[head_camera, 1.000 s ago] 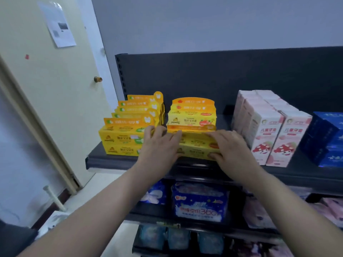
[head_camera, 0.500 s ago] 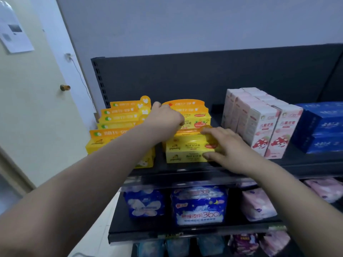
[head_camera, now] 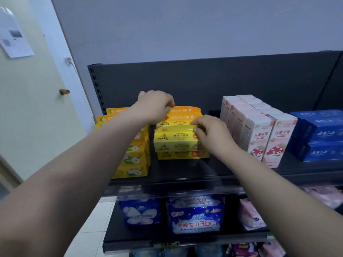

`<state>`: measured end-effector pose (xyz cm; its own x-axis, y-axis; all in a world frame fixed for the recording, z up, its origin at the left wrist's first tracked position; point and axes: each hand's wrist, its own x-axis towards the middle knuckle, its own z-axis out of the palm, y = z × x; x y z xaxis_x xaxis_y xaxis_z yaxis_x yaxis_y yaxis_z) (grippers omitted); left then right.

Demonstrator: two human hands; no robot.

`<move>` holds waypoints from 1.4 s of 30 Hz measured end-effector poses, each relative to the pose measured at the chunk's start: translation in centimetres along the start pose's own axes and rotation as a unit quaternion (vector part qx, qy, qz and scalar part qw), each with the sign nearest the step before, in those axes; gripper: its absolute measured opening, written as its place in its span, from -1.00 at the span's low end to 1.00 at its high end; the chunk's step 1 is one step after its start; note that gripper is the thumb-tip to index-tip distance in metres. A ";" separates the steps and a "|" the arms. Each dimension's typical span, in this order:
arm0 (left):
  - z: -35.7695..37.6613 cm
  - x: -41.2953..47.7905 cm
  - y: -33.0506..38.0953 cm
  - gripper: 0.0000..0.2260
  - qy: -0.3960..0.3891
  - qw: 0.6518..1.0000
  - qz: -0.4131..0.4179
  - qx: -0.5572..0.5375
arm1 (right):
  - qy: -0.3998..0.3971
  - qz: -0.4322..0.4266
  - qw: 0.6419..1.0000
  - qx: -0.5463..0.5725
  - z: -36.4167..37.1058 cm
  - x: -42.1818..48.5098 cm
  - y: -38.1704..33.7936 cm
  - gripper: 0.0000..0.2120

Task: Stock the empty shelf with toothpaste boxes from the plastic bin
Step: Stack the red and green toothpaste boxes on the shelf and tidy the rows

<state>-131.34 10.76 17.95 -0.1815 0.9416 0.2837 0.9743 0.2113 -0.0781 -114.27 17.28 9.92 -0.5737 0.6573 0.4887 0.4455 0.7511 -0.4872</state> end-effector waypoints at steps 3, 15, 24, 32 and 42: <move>0.4 1.2 -0.3 -0.67 -0.039 0.999 -0.009 0.000 | 0.042 0.007 0.998 -0.041 0.7 -0.1 0.3 -0.78; 1.8 8.1 -1.4 -0.46 -0.269 0.963 0.000 0.008 | -0.069 0.055 0.995 0.038 0.1 1.6 2.2 -0.81; 3.7 11.3 -2.1 -0.67 -0.450 0.876 -0.028 -0.169 | -0.011 0.025 1.000 -0.004 1.1 -0.6 0.9 -0.48; 4.1 10.3 -0.8 -0.80 -0.524 0.803 -0.031 -0.282 | 0.060 0.000 0.998 -0.037 1.0 -3.0 1.2 -0.45; 3.1 7.0 2.1 -0.83 -0.519 0.802 0.000 -0.297 | 0.030 -0.017 0.999 -0.042 -1.4 -6.1 1.4 -0.24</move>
<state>-131.02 18.57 16.78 0.1062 0.7178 -0.6881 0.8103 0.3386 0.4783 -109.24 14.42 7.29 -0.5484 0.6326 0.5469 0.4851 0.7734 -0.4082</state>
